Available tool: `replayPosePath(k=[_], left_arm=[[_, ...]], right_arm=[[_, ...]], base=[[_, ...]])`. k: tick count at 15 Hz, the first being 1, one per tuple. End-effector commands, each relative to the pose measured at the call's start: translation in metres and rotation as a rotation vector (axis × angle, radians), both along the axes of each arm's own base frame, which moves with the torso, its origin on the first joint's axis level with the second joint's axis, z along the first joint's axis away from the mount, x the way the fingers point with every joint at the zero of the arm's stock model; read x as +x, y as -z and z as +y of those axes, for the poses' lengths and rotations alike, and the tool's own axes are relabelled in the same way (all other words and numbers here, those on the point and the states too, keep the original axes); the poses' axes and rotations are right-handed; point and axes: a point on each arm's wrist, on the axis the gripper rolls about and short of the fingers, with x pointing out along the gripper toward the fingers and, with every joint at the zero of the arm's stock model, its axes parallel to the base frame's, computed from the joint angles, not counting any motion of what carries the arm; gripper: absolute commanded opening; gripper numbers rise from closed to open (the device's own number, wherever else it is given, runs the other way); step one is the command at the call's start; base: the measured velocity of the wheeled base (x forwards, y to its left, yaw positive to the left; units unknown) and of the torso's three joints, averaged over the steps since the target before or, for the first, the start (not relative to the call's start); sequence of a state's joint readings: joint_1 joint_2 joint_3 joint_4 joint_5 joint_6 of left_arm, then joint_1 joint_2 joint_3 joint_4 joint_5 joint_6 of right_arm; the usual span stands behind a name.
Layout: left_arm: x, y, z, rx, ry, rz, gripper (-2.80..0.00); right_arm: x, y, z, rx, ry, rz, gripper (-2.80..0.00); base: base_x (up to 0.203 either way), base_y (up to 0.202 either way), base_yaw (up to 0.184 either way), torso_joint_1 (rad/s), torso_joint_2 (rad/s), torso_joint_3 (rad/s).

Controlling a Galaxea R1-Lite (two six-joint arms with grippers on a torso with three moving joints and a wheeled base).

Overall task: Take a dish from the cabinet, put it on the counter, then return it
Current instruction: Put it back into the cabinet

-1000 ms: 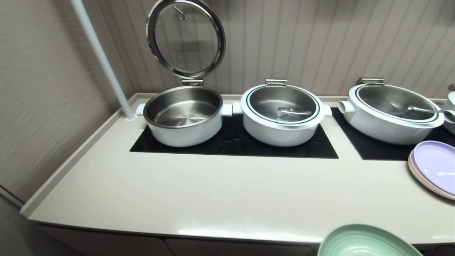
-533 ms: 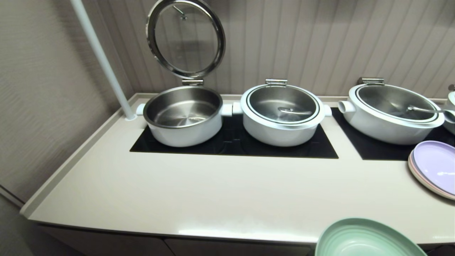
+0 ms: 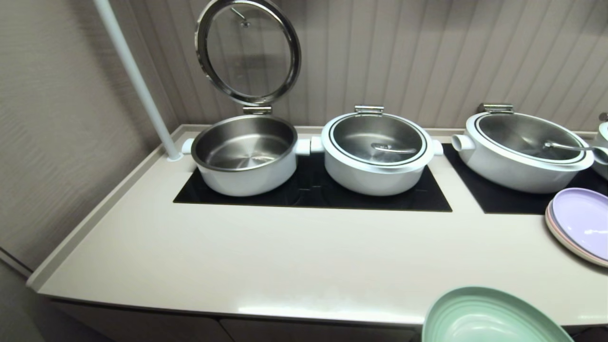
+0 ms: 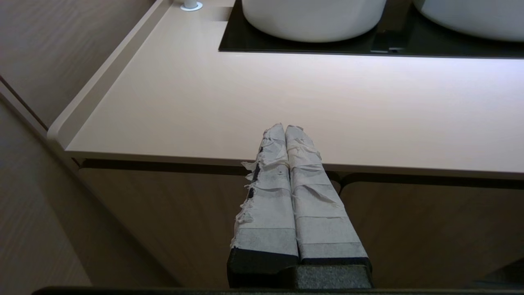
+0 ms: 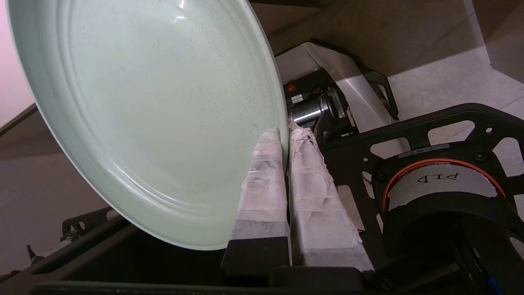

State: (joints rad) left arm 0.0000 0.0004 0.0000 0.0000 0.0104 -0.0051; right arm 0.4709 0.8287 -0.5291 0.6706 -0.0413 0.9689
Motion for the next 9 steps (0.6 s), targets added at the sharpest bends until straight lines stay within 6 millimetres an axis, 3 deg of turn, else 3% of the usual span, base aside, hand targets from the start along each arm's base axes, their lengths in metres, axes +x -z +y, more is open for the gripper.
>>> replayPosePath(k=[1, 9], left_arm=[[0.0, 0.0, 0.0, 0.001, 0.0, 0.0, -2.8], [0.0, 0.0, 0.0, 0.001, 0.0, 0.0, -2.8]], right_arm=[[-0.0001, -0.0006, -0.0001, 0.002, 0.005, 0.0, -2.8], [-0.0023, -0.0006, -0.0012, -0.004, 0.013, 0.022, -2.8]], base=[[0.0, 0.0, 0.0, 0.0, 0.0, 0.0], [0.0, 0.0, 0.0, 0.0, 0.0, 0.0]])
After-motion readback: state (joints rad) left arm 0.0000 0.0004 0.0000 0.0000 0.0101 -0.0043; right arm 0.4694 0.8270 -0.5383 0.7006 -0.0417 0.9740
